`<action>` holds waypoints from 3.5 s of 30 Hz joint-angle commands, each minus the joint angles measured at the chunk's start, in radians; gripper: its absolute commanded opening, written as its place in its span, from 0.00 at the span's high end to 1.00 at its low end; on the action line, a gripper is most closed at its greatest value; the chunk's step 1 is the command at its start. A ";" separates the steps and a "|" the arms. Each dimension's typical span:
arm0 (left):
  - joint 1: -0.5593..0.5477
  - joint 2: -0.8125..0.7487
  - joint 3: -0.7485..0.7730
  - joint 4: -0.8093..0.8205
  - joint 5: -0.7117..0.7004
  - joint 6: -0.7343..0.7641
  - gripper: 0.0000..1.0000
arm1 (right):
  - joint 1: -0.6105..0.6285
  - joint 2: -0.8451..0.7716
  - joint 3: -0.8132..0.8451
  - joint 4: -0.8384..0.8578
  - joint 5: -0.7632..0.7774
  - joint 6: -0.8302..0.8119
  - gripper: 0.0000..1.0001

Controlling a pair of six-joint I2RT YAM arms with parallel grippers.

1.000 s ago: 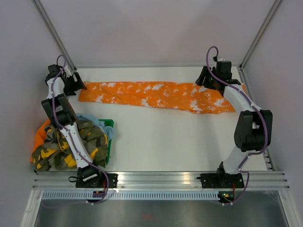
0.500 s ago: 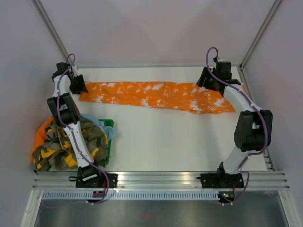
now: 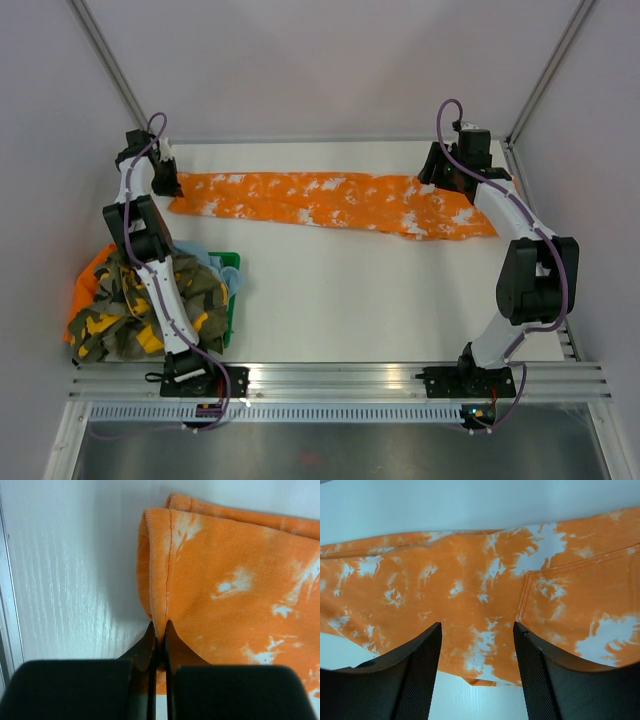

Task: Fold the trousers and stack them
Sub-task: Fold the trousers

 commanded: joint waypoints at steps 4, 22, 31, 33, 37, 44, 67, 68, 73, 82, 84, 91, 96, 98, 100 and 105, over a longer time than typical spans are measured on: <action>-0.006 -0.218 -0.036 0.038 -0.014 0.002 0.98 | 0.033 -0.036 -0.068 0.027 -0.020 0.016 0.34; -0.411 -0.533 -0.144 0.054 -0.104 -0.263 0.98 | 0.118 0.077 -0.335 0.791 -0.202 0.615 0.37; -0.597 -0.585 -0.164 0.089 -0.110 -0.398 0.98 | 0.227 0.304 -0.186 0.909 -0.204 0.717 0.63; -0.633 -0.591 -0.164 0.116 -0.089 -0.414 0.98 | 0.245 0.332 -0.184 0.931 -0.215 0.727 0.77; -0.673 -0.582 -0.132 0.115 -0.073 -0.438 0.98 | 0.257 0.327 -0.200 0.896 -0.247 0.678 0.97; -0.791 -0.544 -0.133 0.170 -0.119 -0.527 0.98 | 0.124 0.136 -0.209 0.707 -0.252 0.540 0.98; -1.006 -0.222 -0.058 0.444 -0.063 -0.785 0.98 | -0.253 -0.194 -0.063 0.101 -0.249 0.202 0.40; -1.011 -0.209 -0.053 0.460 -0.063 -0.791 0.98 | -0.253 -0.196 -0.071 0.104 -0.247 0.202 0.40; -1.046 -0.159 -0.029 0.497 -0.052 -0.825 0.98 | -0.253 -0.199 -0.094 0.121 -0.263 0.205 0.40; -1.068 -0.070 -0.016 0.632 -0.113 -0.928 0.98 | -0.253 -0.208 -0.109 0.129 -0.270 0.202 0.39; -1.068 -0.048 -0.013 0.638 -0.127 -0.934 0.98 | -0.253 -0.208 -0.114 0.130 -0.277 0.200 0.39; -1.066 -0.054 -0.018 0.644 -0.038 -0.926 0.38 | -0.253 -0.202 -0.120 0.138 -0.303 0.174 0.38; -1.028 -0.200 -0.073 0.558 -0.116 -0.819 0.09 | -0.249 -0.187 -0.111 0.173 -0.356 0.179 0.38; -0.971 -0.303 -0.183 0.558 -0.136 -0.807 0.09 | -0.231 -0.168 -0.103 0.173 -0.350 0.173 0.38; -0.921 -0.399 -0.332 0.567 -0.149 -0.802 0.09 | -0.183 -0.148 -0.088 0.164 -0.344 0.150 0.38; -0.750 -0.606 -0.707 0.641 -0.175 -0.774 0.11 | -0.047 -0.020 -0.048 0.139 -0.242 0.114 0.50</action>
